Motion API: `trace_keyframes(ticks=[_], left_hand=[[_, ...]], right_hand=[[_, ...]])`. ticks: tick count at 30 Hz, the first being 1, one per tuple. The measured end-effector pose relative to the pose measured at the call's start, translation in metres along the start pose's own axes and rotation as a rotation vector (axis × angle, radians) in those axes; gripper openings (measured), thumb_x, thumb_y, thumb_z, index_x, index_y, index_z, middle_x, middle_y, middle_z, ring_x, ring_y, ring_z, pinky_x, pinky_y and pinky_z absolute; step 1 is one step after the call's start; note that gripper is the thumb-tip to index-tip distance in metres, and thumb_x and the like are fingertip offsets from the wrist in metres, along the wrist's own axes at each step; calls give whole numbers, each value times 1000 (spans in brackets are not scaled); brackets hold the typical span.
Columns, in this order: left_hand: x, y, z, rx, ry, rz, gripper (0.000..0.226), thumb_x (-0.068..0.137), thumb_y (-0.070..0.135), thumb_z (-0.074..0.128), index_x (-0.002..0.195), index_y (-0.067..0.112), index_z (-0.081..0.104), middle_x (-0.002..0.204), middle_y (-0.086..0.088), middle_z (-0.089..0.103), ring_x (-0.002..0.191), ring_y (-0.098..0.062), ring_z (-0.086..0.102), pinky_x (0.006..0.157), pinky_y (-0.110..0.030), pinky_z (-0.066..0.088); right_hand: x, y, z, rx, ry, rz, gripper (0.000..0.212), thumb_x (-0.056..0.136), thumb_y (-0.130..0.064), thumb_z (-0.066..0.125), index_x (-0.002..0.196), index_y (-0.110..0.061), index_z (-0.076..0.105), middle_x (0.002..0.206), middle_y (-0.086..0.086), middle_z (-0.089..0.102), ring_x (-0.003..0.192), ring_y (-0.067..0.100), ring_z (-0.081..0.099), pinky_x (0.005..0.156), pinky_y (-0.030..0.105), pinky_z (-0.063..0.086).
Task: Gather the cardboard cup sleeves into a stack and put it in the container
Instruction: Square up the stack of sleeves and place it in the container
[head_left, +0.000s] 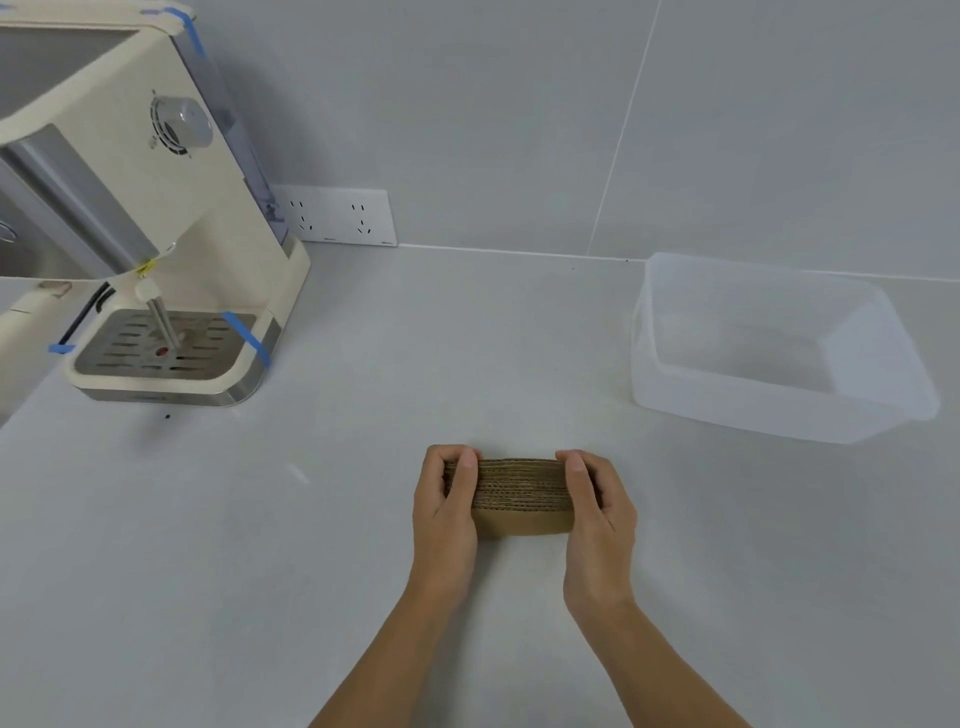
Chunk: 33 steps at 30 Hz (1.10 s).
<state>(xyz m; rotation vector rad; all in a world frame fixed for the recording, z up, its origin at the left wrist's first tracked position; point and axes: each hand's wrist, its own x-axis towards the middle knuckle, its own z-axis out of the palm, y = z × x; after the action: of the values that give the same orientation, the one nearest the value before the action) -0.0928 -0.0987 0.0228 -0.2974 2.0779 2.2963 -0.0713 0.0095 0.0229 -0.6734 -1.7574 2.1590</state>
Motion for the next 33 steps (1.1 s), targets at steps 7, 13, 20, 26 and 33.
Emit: trace_keyframes(ticks=[7, 13, 20, 26, 33], left_hand=[[-6, -6, 0, -9, 39, -1, 16, 93, 13, 46, 99, 17, 60, 105, 6, 62, 87, 12, 55, 72, -2, 40], [-3, -3, -1, -10, -50, -51, 32, 96, 20, 42, 125, 29, 51, 125, 20, 54, 112, 14, 46, 77, 4, 37], [-9, 12, 1, 16, -5, 30, 22, 95, 19, 43, 78, 12, 55, 74, 10, 61, 75, -6, 55, 61, -8, 42], [-8, -1, 5, 90, 23, 27, 20, 94, 17, 45, 77, 10, 53, 75, 1, 55, 68, -4, 50, 60, -8, 39], [-7, -6, 4, 99, 4, 28, 20, 93, 21, 48, 75, 14, 53, 71, 6, 54, 67, -3, 49, 60, -10, 38]], right_hand=[[-3, 6, -3, -24, 28, 19, 18, 91, -10, 48, 81, -12, 63, 80, -1, 61, 68, -8, 55, 63, 4, 42], [-2, 7, -1, 41, 17, 107, 20, 92, -21, 50, 103, -34, 59, 112, -15, 62, 107, -7, 53, 88, 15, 40], [-11, -12, -1, 26, 41, -24, 19, 90, -12, 52, 73, -11, 61, 68, -6, 58, 64, 1, 53, 56, 5, 41], [-4, -1, -5, -31, 16, 6, 19, 90, -13, 52, 74, -15, 62, 70, -8, 60, 64, -4, 54, 59, 7, 43], [-6, 2, -6, -47, 69, -30, 18, 90, -12, 51, 75, -13, 60, 70, -5, 57, 62, -4, 52, 58, 6, 41]])
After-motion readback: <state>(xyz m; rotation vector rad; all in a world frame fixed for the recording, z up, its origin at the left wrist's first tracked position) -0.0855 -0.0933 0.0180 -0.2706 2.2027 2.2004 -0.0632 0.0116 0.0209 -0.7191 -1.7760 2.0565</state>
